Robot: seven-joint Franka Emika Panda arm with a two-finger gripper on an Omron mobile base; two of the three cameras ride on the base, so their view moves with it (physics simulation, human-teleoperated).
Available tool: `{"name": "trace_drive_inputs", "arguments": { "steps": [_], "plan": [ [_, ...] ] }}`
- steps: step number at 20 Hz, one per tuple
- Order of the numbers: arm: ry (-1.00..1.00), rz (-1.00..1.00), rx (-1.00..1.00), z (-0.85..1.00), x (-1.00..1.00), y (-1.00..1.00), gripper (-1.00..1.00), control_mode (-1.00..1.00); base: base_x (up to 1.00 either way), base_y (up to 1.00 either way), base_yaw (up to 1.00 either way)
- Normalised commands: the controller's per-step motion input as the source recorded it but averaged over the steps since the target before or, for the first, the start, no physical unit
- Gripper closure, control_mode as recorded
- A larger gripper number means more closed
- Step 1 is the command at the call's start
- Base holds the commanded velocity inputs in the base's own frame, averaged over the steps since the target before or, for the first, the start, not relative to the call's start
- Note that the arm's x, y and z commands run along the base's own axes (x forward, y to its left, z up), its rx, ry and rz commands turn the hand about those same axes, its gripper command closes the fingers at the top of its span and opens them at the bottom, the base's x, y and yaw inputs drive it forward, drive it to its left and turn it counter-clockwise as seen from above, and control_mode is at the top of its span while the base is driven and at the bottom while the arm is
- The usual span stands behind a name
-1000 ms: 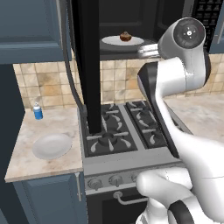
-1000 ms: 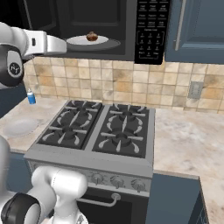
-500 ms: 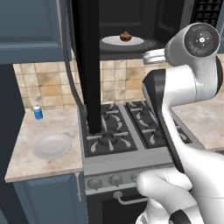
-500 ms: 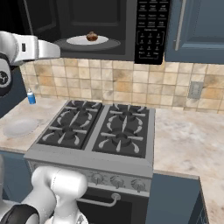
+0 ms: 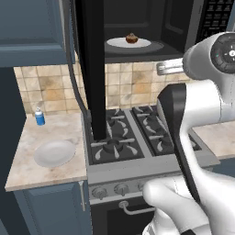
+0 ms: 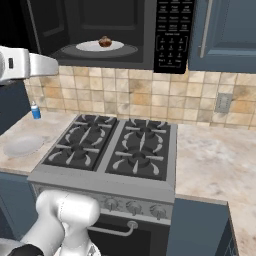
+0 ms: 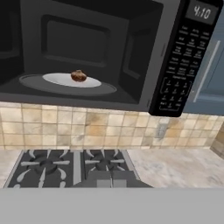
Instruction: Pick the mushroom from the counter and place it in the microwave. Then turn on the microwave.
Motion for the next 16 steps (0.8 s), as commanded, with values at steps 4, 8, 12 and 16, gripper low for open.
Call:
{"name": "trace_drive_inputs", "arguments": {
  "steps": [4, 8, 12, 16],
  "plan": [
    [-0.02, 0.00, 0.00, 0.00, -0.43, 0.00, 1.00, -1.00, 0.00, 0.00, 0.00],
    [-0.01, 0.00, 0.00, 0.00, -0.39, 0.00, 1.00, -1.00, 0.00, 0.00, 0.00],
    [0.00, 0.00, 0.00, 0.00, -0.35, 0.00, 1.00, -1.00, 0.00, 0.00, 0.00],
    [-0.03, 0.00, 0.00, 0.00, -0.35, 0.00, 1.00, -1.00, 0.00, 0.00, 0.00]
  ]
}}
